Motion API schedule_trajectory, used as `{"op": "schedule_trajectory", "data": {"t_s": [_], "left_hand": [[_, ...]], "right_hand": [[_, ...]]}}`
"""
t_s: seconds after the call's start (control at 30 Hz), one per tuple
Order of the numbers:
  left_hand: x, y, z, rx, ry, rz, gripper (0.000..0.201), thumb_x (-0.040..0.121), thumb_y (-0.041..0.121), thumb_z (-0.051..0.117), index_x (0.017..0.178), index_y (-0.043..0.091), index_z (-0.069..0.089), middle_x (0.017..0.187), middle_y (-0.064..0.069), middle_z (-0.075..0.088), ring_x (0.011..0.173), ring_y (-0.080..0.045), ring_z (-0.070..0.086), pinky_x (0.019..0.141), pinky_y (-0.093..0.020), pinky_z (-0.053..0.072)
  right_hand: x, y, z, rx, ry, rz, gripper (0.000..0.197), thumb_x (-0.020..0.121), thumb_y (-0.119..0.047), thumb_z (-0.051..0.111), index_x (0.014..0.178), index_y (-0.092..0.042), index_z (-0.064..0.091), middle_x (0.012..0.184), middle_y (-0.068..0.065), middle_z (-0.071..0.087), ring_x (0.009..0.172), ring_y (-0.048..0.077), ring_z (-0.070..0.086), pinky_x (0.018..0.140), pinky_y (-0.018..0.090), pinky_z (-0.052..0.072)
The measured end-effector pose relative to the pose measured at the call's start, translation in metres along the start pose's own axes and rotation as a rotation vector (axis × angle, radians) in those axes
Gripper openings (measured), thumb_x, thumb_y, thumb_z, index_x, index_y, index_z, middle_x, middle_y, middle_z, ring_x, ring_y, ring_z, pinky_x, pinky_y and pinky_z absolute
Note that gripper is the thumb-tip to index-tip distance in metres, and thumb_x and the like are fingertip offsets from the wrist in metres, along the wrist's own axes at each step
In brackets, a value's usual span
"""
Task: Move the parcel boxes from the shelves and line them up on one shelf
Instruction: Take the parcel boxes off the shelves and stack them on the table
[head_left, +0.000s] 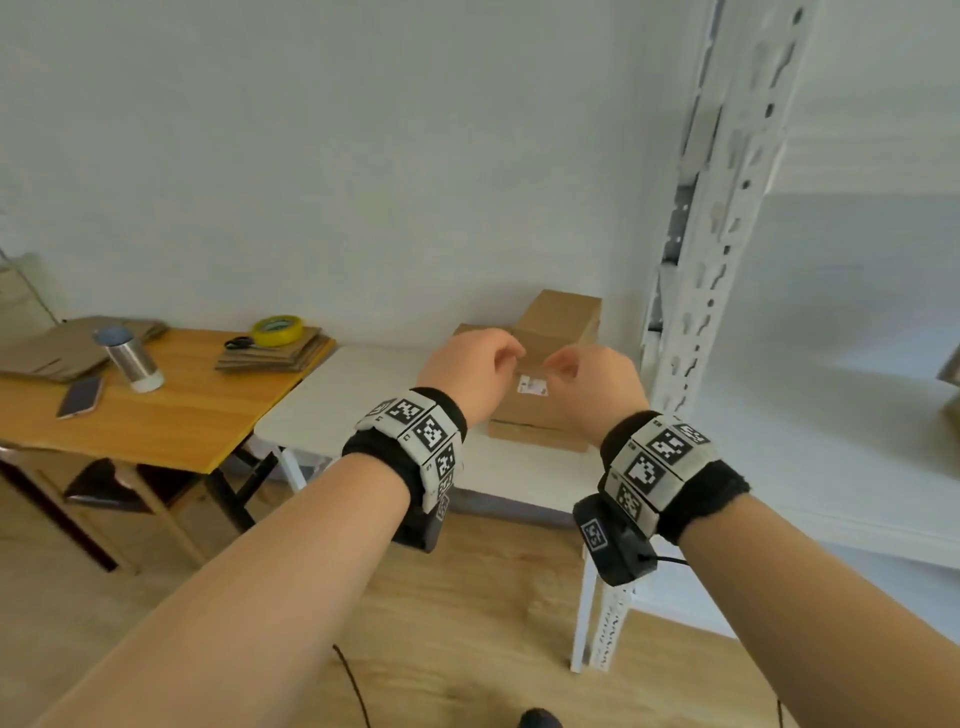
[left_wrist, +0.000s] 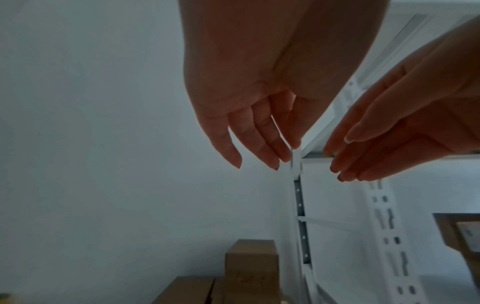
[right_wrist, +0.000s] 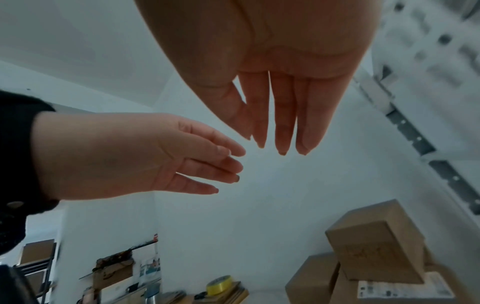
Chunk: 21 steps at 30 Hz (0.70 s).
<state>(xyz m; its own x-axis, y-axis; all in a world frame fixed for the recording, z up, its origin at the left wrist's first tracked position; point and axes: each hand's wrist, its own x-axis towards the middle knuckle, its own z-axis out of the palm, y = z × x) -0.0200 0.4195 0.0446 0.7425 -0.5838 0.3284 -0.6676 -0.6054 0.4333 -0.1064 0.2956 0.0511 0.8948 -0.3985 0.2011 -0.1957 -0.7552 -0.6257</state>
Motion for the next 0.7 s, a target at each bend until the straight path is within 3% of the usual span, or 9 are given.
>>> {"op": "schedule_trajectory", "data": {"t_s": [0.2,0.37,0.47,0.7], "left_hand": [[-0.018,0.073,0.001,-0.032,-0.033,0.072,0.025,0.096,0.023,0.043,0.11,0.026,0.063,0.108,0.005,0.067,0.097,-0.014,0.061,0.087,-0.038,0.051],[-0.015,0.137,0.016,-0.035,-0.055,0.157,0.026,0.096,0.022,0.042,0.111,0.025,0.063,0.108,0.005,0.066,0.091,-0.013,0.063,0.084,-0.035,0.051],[-0.004,0.181,0.039,-0.061,-0.067,0.2,0.026,0.097,0.022,0.043,0.111,0.024,0.064,0.11,0.004,0.066,0.095,-0.015,0.063,0.086,-0.037,0.051],[0.039,0.3,0.131,-0.126,-0.131,0.243,0.024,0.095,0.021,0.045,0.108,0.022,0.066,0.111,0.003,0.067,0.102,-0.016,0.061,0.09,-0.035,0.048]], "right_hand": [[-0.044,0.021,-0.057,0.037,0.116,0.034,0.028,0.093,-0.015,0.044,0.11,-0.018,0.065,0.111,0.004,0.066,0.102,0.022,0.06,0.088,0.034,0.05],[-0.062,0.063,-0.107,0.076,0.188,0.067,0.027,0.091,-0.012,0.045,0.107,-0.016,0.066,0.11,0.004,0.066,0.1,0.021,0.06,0.083,0.026,0.046],[-0.068,0.102,-0.142,0.051,0.214,0.102,0.028,0.091,-0.012,0.045,0.109,-0.015,0.066,0.109,0.006,0.067,0.099,0.022,0.061,0.079,0.024,0.044],[-0.081,0.224,-0.239,-0.037,0.268,0.214,0.03,0.09,-0.01,0.044,0.108,-0.018,0.066,0.109,0.005,0.066,0.1,0.022,0.06,0.083,0.029,0.048]]}}
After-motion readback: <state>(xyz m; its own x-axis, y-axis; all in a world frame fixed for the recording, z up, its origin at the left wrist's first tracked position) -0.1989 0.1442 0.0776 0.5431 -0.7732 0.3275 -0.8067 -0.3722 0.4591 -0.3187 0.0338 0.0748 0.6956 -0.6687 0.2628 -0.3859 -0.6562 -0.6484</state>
